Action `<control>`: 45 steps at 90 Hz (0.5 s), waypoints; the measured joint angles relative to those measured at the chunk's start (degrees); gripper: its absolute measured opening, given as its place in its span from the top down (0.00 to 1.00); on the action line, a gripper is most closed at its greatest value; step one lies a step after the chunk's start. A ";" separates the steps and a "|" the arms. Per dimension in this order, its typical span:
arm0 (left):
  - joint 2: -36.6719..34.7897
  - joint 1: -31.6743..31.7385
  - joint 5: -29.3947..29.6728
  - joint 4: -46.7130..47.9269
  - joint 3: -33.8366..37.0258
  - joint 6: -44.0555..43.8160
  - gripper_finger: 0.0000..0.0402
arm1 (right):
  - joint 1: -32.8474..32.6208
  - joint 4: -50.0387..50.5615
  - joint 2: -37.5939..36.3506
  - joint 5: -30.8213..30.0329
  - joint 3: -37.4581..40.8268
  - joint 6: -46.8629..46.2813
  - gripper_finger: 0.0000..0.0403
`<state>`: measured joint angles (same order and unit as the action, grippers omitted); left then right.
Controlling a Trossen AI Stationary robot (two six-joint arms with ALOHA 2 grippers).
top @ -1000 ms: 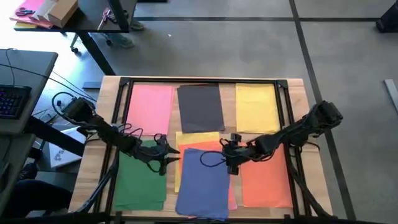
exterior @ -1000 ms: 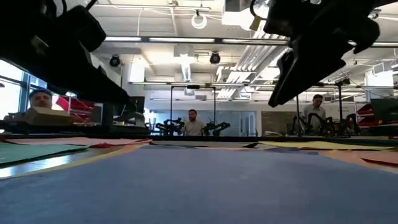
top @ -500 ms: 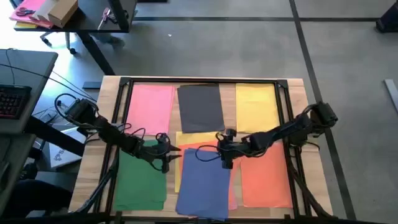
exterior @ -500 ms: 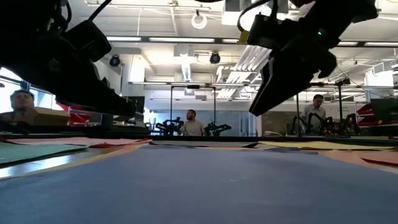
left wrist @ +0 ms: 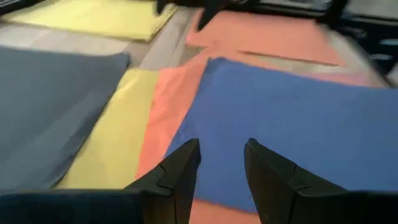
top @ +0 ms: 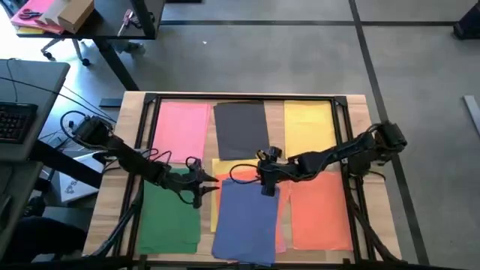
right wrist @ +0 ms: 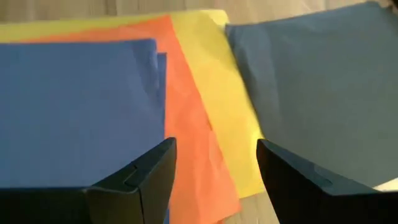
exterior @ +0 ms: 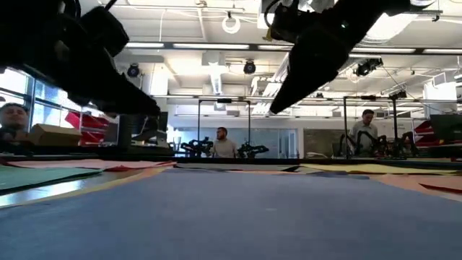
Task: Organize paper
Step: Stack the yellow color paper on top of the other yellow color paper
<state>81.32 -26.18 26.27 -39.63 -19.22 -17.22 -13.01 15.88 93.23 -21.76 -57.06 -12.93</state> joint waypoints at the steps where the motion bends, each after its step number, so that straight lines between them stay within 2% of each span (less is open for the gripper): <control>1: -0.43 0.07 -0.41 -0.01 0.00 0.22 0.71 | 0.16 -0.05 0.00 0.12 -0.11 0.16 0.48; 17: -6.77 3.57 -4.64 1.94 0.29 2.36 0.71 | 3.91 -2.60 0.21 0.74 -1.16 5.37 0.48; 33: -7.61 9.73 -6.49 2.78 0.92 4.08 0.71 | 7.74 -6.88 0.26 3.05 -1.14 13.31 0.48; 39: -7.66 12.11 -6.96 2.23 0.92 5.34 0.71 | 8.97 -7.88 0.26 4.86 -1.14 14.62 0.48; 45: -7.66 14.19 -6.70 2.11 0.92 6.13 0.71 | 10.61 -8.77 0.51 9.37 -1.14 14.90 0.48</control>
<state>73.67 -11.99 19.57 -37.52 -18.31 -11.09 -2.41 7.10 93.74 -12.39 -58.20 1.98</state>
